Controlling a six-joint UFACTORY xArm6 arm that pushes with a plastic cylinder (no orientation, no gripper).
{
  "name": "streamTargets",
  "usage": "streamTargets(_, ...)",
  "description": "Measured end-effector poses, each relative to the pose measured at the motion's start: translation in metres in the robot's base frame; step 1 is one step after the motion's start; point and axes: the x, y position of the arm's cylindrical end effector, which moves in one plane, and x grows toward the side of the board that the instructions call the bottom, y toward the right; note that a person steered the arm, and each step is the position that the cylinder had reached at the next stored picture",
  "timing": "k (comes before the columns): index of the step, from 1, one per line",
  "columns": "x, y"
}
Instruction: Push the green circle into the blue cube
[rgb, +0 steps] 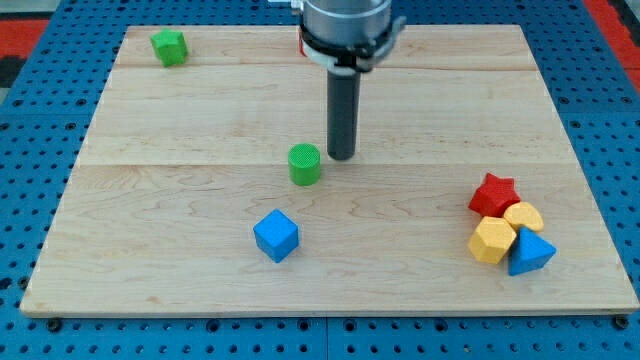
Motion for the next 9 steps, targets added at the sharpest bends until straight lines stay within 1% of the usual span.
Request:
streamTargets(1, 0.028, -0.045)
streamTargets(2, -0.013, -0.011)
streamTargets(3, -0.026, -0.059)
streamTargets(4, -0.009, -0.089)
streamTargets(5, 0.012, -0.096)
streamTargets(6, -0.017, -0.135)
streamTargets(7, 0.0, -0.147)
streamTargets(9, 0.044, -0.087)
